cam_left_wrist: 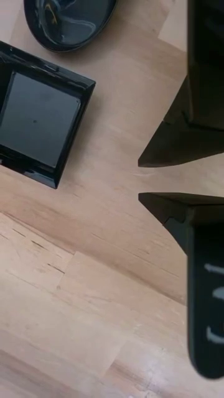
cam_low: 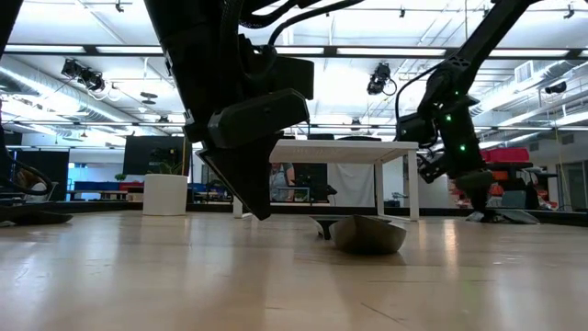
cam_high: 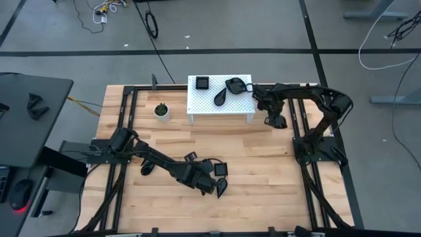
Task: Pick & Place Mini shaped plates
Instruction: Stack the black plate on top of the black plate on the shelf, then adjust the shelf on the table
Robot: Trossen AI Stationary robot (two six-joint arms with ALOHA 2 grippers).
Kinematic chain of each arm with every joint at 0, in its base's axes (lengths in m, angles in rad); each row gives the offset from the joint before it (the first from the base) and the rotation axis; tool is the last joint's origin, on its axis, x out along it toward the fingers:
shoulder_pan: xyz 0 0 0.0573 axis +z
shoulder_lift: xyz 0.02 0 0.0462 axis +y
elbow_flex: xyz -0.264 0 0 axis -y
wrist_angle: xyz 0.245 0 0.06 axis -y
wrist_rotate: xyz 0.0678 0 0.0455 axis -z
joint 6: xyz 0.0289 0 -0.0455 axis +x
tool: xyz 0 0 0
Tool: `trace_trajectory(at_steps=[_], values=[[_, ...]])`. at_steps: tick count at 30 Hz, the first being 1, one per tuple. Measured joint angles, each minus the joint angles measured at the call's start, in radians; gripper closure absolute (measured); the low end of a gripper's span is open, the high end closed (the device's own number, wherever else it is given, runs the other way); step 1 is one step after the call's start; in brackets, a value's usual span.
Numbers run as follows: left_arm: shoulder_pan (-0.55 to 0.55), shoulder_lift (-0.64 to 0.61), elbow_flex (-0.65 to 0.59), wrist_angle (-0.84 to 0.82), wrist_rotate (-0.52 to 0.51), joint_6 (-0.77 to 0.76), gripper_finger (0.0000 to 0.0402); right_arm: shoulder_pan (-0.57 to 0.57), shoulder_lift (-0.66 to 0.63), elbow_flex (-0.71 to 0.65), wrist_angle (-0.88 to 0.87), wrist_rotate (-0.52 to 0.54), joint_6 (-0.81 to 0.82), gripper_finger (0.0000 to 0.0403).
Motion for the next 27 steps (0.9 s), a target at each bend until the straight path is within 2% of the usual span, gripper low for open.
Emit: trace_trajectory(at_steps=[3, 9, 12, 20, 27], values=[[0.0, 0.0, 0.0, 0.0, 0.0, 0.001, 0.0321, 0.014, 0.0, 0.0, -0.059, -0.028, 0.08, 0.0399], [0.0, 0.0, 0.0, 0.0, 0.0, 0.0, 0.0321, 0.079, 0.0, 0.0, -0.151, -0.205, 0.208, 0.04], [0.0, 0.0, 0.0, 0.0, 0.0, 0.001, 0.0321, 0.138, 0.0, -0.015, -0.18, -0.257, 0.241, 0.04], [0.0, 0.0, 0.0, 0.0, 0.0, 0.0, 0.0321, 0.279, -0.026, -0.041, -0.21, -0.26, 0.309, 0.0401], [0.0, 0.0, 0.0, 0.0, 0.0, 0.0, 0.0321, 0.367, -0.175, -0.042, -0.265, -0.239, 0.392, 0.0401]])
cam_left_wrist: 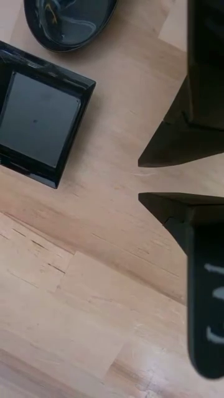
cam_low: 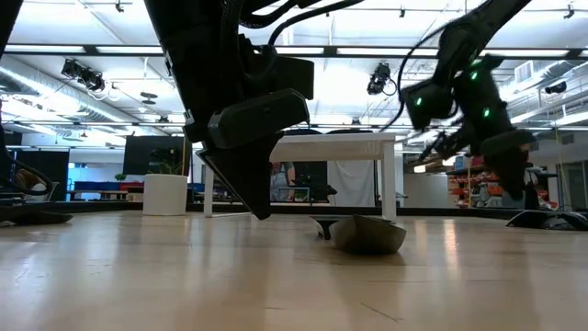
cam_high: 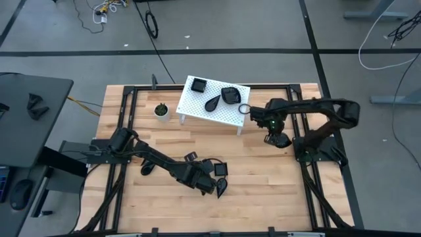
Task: Pick & Place Mini shaped plates
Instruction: Adjust the shelf on the table
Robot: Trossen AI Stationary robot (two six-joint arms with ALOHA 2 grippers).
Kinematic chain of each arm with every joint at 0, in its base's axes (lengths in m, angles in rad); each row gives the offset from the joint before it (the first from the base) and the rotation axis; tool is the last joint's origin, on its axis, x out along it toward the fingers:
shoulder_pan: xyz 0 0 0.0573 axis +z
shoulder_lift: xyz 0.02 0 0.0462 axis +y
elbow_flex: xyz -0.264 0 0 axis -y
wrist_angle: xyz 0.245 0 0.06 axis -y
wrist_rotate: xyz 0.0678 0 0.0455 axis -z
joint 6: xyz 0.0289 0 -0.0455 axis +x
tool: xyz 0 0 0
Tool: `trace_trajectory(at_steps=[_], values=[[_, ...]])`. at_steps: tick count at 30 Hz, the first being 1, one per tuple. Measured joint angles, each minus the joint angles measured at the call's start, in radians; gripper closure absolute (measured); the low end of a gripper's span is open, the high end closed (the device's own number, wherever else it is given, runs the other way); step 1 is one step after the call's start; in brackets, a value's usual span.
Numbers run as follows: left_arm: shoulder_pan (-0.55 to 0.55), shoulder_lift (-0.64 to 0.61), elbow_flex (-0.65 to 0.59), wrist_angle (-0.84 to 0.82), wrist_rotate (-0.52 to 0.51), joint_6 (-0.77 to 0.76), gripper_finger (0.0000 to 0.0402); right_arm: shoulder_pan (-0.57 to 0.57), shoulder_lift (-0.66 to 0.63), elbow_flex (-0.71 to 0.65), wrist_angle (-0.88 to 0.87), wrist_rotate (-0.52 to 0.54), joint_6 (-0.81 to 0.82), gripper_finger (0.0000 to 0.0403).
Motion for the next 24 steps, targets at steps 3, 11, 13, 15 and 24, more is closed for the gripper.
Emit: trace_trajectory(at_steps=[3, 11, 13, 15, 24], values=[[0.0, 0.0, 0.0, 0.0, 0.0, 0.0, 0.0321, 0.038, -0.078, 0.0, -0.025, 0.028, 0.042, 0.0401], [0.0, 0.0, 0.0, 0.0, -0.005, 0.0, 0.0321, 0.203, -0.32, -0.081, 0.135, -0.015, 0.048, 0.0401], [0.0, 0.0, 0.0, 0.001, -0.013, 0.0, 0.0321, 0.267, -0.374, -0.107, 0.212, -0.064, 0.069, 0.0401], [0.0, 0.0, 0.0, 0.003, -0.019, 0.0, 0.0321, 0.342, -0.401, -0.11, 0.255, -0.056, 0.095, 0.0401], [0.001, 0.0, 0.0, 0.035, -0.031, 0.025, 0.0321, 0.493, -0.37, -0.251, 0.954, 0.133, 0.121, 0.0402]])
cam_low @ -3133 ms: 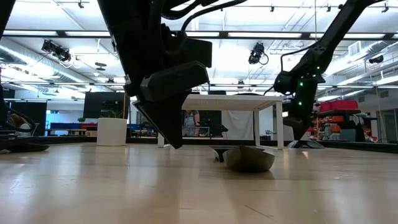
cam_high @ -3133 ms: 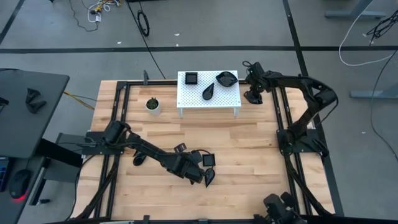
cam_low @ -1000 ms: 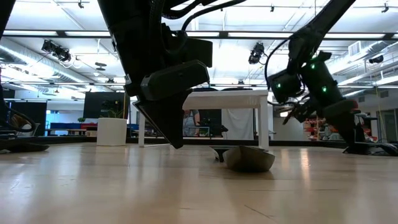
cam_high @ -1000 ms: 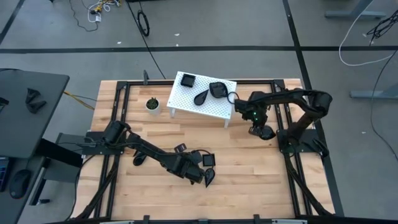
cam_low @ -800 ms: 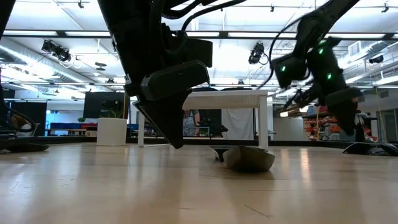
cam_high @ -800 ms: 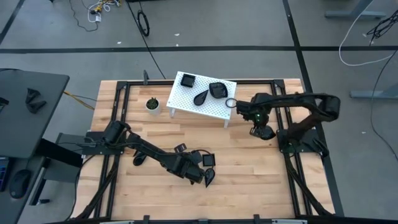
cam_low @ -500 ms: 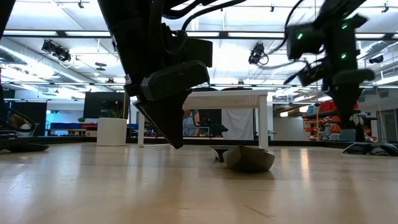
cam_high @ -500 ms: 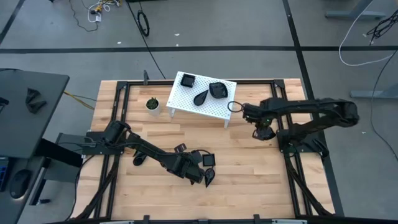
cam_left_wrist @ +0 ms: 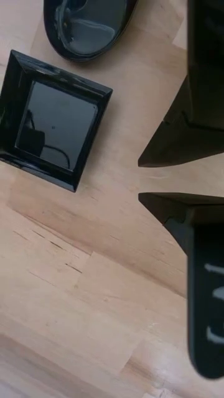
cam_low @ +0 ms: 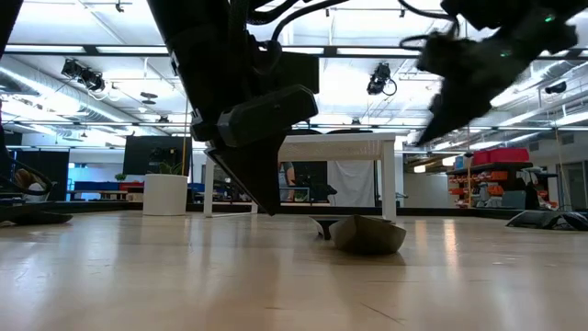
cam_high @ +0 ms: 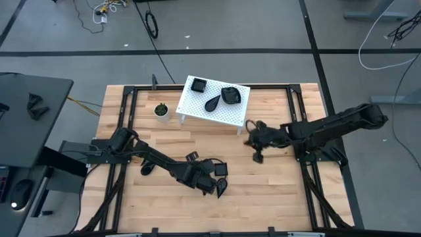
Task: Pick & Place Mini shaped plates
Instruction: Adjust the shelf on the table
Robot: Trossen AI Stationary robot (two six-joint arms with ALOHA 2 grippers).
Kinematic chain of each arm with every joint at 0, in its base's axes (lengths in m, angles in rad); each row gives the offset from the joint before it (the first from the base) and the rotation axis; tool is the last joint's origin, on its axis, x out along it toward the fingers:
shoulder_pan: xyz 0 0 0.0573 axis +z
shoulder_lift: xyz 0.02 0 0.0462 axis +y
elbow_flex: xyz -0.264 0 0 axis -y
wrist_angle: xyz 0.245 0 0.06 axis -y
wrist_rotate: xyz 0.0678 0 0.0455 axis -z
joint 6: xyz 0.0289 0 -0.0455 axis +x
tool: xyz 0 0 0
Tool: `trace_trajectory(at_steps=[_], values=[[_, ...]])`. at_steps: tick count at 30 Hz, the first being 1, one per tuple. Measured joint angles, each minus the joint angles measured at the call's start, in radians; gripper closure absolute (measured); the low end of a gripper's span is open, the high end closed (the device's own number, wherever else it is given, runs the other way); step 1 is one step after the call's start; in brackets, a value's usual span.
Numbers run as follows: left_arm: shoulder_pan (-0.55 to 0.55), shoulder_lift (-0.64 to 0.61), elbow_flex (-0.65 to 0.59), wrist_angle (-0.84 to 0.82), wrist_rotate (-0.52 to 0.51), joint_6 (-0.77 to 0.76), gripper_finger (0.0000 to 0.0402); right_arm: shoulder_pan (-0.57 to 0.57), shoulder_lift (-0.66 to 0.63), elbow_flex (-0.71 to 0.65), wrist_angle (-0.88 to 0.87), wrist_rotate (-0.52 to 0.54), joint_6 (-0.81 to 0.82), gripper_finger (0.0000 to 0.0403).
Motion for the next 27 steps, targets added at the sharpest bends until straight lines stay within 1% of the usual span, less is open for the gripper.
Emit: trace_trajectory(at_steps=[2, 6, 13, 20, 23, 27], values=[[0.0, 0.0, 0.0, 0.0, 0.0, 0.0, 0.0321, -0.018, 0.007, -0.017, 0.1, 0.073, -0.002, 0.0403], [0.0, 0.0, 0.0, -0.001, 0.0, 0.002, 0.0321, -0.085, 0.014, -0.026, 0.188, 0.084, -0.004, 0.0403], [0.0, 0.0, 0.0, 0.0, 0.0, 0.002, 0.0321, -0.198, 0.015, -0.026, 0.193, 0.09, -0.041, 0.0403], [0.0, 0.0, 0.0, 0.001, -0.004, 0.002, 0.0321, -0.307, 0.023, -0.026, 0.197, 0.094, -0.114, 0.0403], [0.0, 0.0, 0.0, 0.001, -0.006, 0.002, 0.0321, -0.341, 0.043, -0.026, 0.201, 0.093, -0.136, 0.0403], [0.0, 0.0, 0.0, 0.001, -0.008, 0.002, 0.0321, -0.359, 0.076, -0.026, 0.228, 0.075, -0.145, 0.0403]])
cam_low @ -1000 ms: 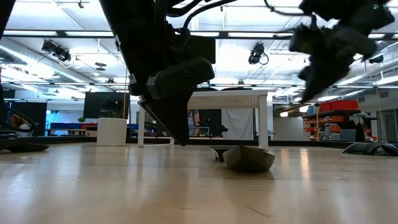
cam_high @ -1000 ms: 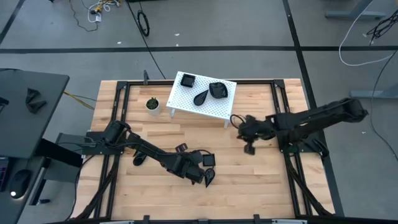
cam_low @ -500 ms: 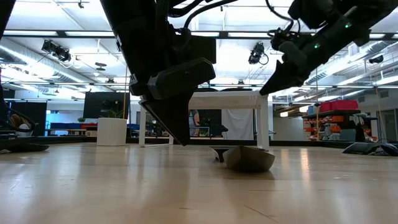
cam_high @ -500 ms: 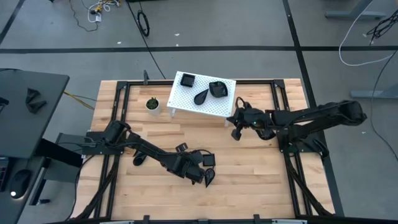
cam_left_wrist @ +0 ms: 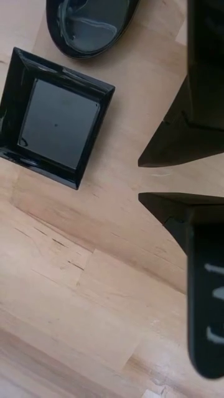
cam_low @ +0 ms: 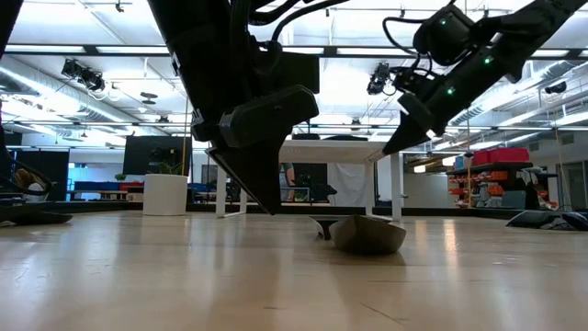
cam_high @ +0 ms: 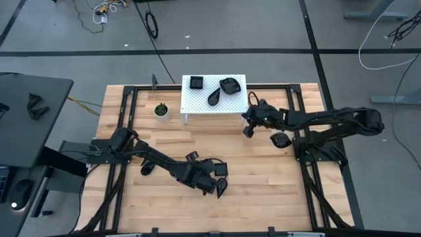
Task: Pick & Place Mini shaped plates
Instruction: Adjust the shelf on the table, then stack the black plate on top of the black plate on the shelf
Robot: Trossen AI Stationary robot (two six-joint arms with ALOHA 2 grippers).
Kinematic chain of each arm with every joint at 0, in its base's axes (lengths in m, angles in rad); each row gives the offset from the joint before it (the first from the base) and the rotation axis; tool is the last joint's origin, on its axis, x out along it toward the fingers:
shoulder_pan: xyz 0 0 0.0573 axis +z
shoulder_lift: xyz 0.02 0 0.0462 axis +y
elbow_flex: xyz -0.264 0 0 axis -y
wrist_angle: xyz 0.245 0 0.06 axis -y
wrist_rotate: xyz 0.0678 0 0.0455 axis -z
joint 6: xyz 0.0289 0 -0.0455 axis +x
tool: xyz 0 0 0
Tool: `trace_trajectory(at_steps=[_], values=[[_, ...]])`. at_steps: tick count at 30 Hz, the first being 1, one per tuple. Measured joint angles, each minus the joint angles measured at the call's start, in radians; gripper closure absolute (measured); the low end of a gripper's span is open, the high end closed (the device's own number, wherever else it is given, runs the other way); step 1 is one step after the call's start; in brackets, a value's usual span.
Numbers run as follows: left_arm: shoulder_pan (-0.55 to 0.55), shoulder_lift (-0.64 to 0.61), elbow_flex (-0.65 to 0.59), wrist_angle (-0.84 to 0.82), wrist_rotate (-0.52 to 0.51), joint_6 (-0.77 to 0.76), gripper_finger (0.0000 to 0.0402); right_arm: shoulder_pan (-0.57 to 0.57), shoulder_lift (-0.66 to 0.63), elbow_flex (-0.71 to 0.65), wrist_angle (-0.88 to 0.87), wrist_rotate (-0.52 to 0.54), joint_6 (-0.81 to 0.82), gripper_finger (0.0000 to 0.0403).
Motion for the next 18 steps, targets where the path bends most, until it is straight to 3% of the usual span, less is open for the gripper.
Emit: trace_trajectory(at_steps=[10, 14, 18], values=[[0.0, 0.0, 0.0, 0.0, 0.0, -0.001, 0.0321, 0.041, 0.003, 0.002, -0.02, -0.036, 0.02, 0.0403], [0.0, 0.0, 0.0, -0.001, 0.0, -0.002, 0.0321, 0.123, -0.01, 0.002, -0.162, -0.107, 0.159, 0.0403], [-0.001, 0.0, 0.0, 0.0, 0.0, -0.003, 0.0321, 0.231, -0.019, 0.04, -0.486, -0.229, 0.392, 0.0403]])
